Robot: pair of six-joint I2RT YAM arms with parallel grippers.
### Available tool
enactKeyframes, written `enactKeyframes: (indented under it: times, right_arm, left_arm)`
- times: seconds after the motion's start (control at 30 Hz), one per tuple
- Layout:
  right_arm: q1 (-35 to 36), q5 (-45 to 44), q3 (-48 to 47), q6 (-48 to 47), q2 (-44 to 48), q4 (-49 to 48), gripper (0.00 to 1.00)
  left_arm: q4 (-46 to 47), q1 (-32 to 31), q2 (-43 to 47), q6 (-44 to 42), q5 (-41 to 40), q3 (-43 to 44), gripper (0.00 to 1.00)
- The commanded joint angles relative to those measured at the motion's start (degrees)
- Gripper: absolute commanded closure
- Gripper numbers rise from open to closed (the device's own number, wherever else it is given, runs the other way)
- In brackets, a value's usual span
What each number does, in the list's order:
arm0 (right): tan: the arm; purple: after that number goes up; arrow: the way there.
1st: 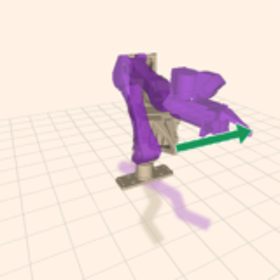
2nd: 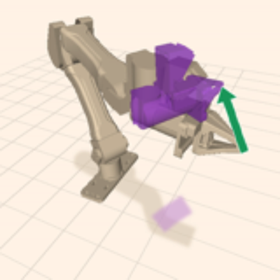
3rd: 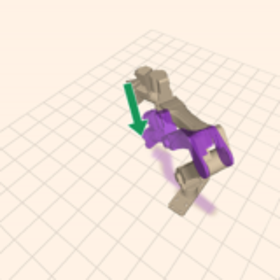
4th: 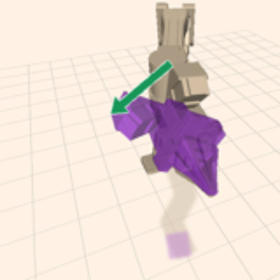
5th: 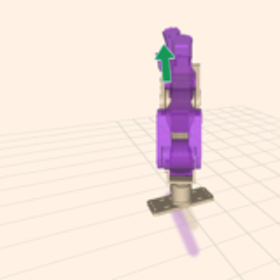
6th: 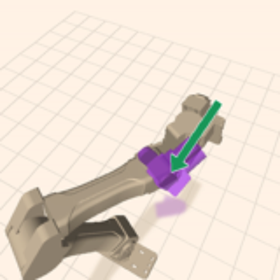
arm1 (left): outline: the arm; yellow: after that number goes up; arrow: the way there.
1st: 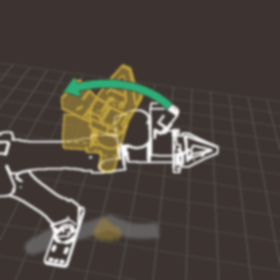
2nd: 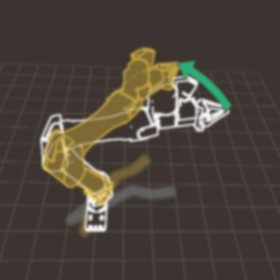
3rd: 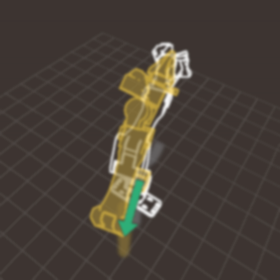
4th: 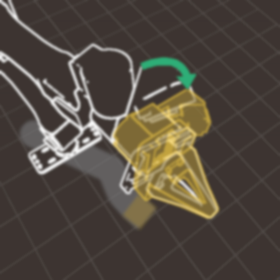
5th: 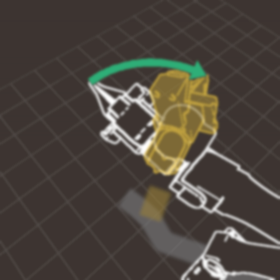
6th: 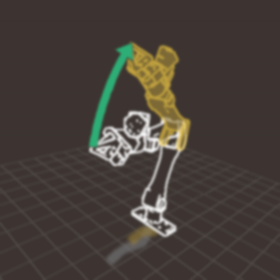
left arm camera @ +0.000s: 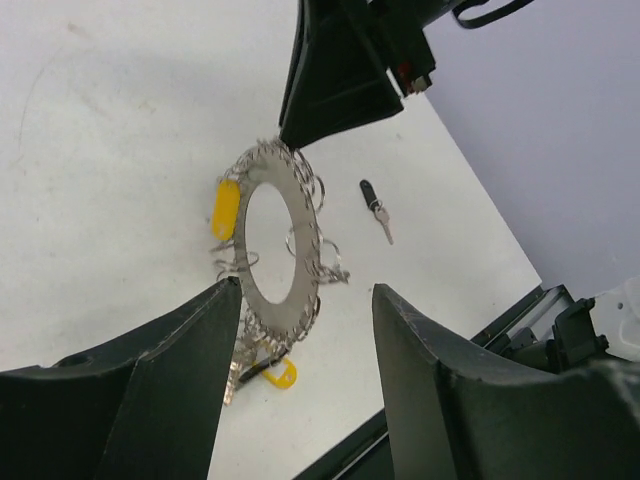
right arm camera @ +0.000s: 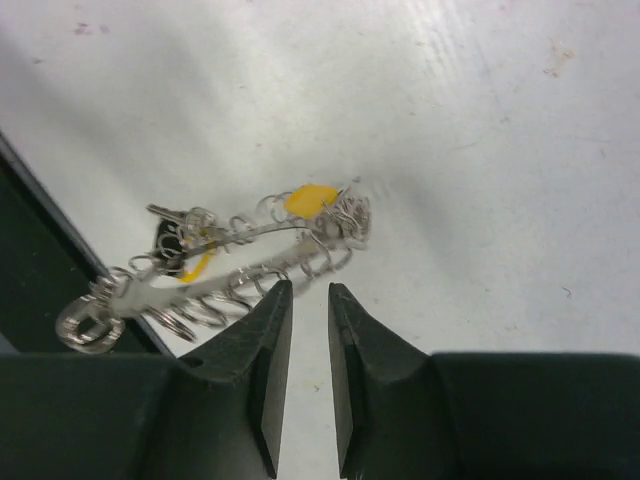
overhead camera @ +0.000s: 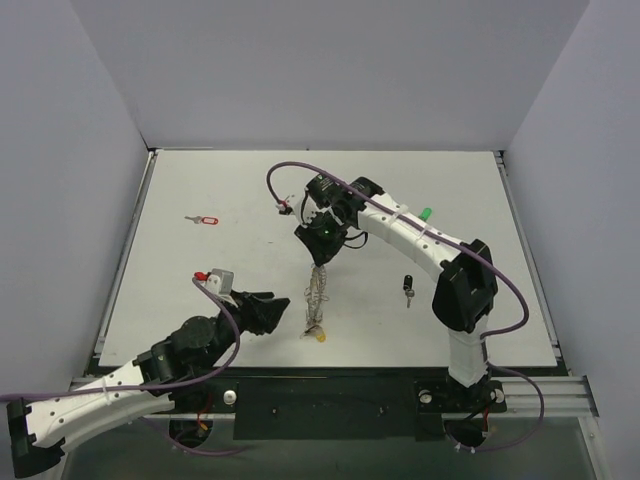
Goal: Put the keys on the keyring
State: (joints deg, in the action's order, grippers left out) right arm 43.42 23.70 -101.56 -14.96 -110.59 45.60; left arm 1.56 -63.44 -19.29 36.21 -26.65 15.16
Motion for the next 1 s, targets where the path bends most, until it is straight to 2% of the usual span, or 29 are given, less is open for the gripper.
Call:
enactKeyframes:
  times: [0.0, 0.13, 0.33, 0.43, 0.5, 0.53, 0.57, 0.6, 0.63, 0.67, 0.73, 0.8, 0.97]
  right_arm:
    - [-2.3, -8.4, -0.4, 6.4, -2.5, 0.6, 0.77]
    - [-3.7, -3.8, 0.3, 6.7, 0.7, 0.6, 0.66]
    - [-5.4, 4.6, 3.5, 3.5, 6.7, 1.1, 0.63]
    - [-7.0, 12.4, 6.0, -4.0, 11.0, 3.8, 0.63]
    - [-8.9, 16.7, 8.2, -8.7, 13.9, 5.5, 0.63]
    - [-9.6, 18.0, 9.7, -9.7, 15.3, 6.0, 0.62]
    - [-10.6, 20.0, 10.8, -11.6, 17.7, 6.0, 0.62]
    - [-11.3, 21.1, 12.8, -12.4, 18.6, 5.8, 0.62]
    - [-12.3, 22.8, 14.0, -13.8, 20.7, 5.7, 0.61]
    - [-12.7, 23.3, 16.5, -14.4, 21.5, 5.4, 0.59]
    - [-13.9, 25.1, 20.3, -15.1, 24.0, 3.6, 0.56]
    - [-14.9, 25.9, 24.3, -14.7, 26.6, 1.2, 0.55]
    - [-19.7, 29.2, 32.9, -9.6, 33.0, -6.8, 0.49]
  left_arm:
    - [-6.2, -0.2, -1.4, 8.2, -2.6, -0.1, 0.34]
    - [-6.7, -0.2, -6.7, 9.1, -1.2, 1.9, 0.32]
    - [-9.9, 0.2, -12.5, 8.5, -2.0, 5.2, 0.31]
    - [-13.5, 2.6, -14.3, 9.8, -2.1, 6.6, 0.28]
    - [-15.4, 7.8, -16.0, 9.5, 3.2, 8.0, 0.28]
    - [-16.0, 13.1, -16.9, 9.4, 5.7, 8.7, 0.28]
    - [-15.5, 16.6, -18.5, 8.5, 12.0, 9.3, 0.28]
    - [-15.3, 23.1, -20.9, 7.7, 15.0, 9.6, 0.29]
    - [-14.0, 26.0, -22.4, 7.0, 21.4, 10.5, 0.32]
    - [-13.3, 31.4, -25.3, 5.9, 23.9, 10.9, 0.36]
    - [-10.9, 36.3, -31.9, 5.2, 31.4, 13.0, 0.42]
    - [-9.9, 37.6, -39.0, 3.6, 30.9, 16.0, 0.47]
    - [-16.0, 38.0, -54.2, -0.1, 27.2, 26.1, 0.51]
